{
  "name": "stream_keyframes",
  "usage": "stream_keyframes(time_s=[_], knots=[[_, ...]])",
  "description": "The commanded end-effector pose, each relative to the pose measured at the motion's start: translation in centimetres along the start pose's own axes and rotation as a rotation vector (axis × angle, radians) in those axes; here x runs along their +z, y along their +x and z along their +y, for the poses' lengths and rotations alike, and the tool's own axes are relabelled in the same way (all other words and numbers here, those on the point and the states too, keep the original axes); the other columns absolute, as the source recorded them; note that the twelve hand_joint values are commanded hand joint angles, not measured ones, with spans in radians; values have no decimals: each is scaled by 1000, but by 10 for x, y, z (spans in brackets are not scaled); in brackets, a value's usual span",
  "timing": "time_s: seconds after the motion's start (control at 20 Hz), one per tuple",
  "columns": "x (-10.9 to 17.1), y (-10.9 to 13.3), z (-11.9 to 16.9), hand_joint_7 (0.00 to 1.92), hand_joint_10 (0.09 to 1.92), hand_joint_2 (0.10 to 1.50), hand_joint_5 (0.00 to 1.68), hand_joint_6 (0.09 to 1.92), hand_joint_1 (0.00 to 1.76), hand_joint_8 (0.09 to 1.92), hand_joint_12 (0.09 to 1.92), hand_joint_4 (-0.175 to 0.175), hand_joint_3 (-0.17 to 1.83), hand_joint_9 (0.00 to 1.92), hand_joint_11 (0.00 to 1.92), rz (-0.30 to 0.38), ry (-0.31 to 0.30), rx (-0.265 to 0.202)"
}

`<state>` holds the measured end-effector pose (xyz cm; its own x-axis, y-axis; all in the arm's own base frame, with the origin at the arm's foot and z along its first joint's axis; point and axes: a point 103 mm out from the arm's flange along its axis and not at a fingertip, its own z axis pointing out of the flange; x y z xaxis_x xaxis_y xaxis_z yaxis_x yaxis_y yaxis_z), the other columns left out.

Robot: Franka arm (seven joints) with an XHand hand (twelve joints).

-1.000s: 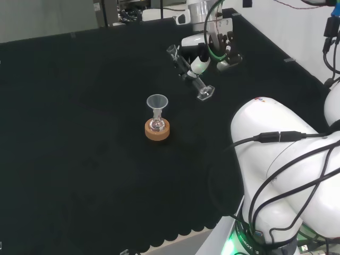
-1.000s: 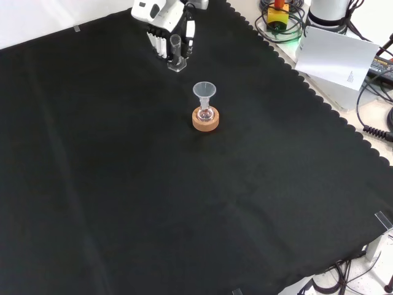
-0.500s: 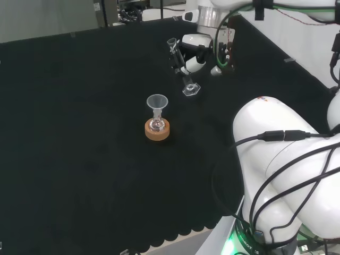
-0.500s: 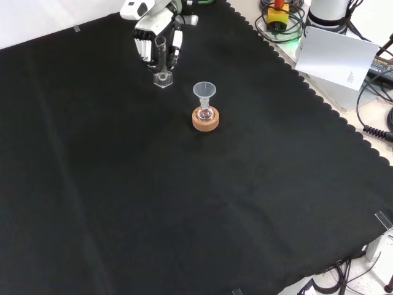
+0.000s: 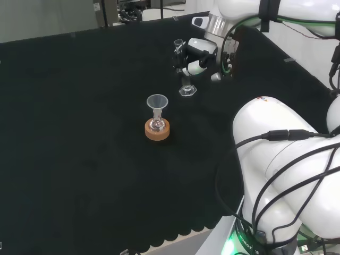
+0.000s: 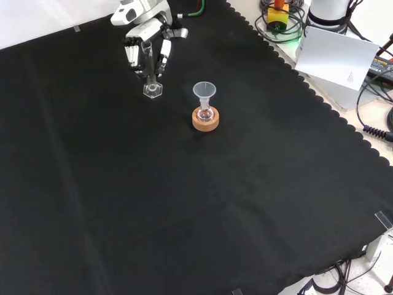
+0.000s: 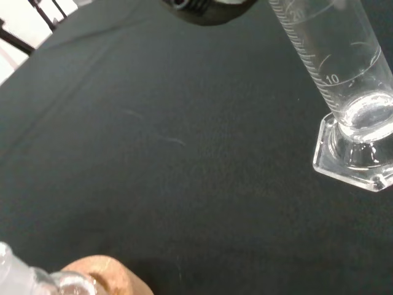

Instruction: Put the graduated cylinder back on the table.

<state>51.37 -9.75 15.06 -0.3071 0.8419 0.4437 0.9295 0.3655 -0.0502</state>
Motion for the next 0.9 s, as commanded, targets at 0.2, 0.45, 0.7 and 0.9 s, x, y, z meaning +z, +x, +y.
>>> stream_keyframes(time_s=[0.2,0.45,0.7,0.9], knots=[[23,-16,20,1058,87,1094,1015,982,1227,884,761,42,2,1445,1255,80,-60,-25],[34,-19,29,1054,87,1095,1014,983,1226,888,762,42,2,1442,1253,89,-41,-20],[42,-24,34,1052,87,1096,1014,985,1226,891,762,42,2,1442,1253,96,-30,-12],[47,-27,36,1043,87,1099,1006,998,1224,905,766,42,3,1441,1250,113,-28,-5]])
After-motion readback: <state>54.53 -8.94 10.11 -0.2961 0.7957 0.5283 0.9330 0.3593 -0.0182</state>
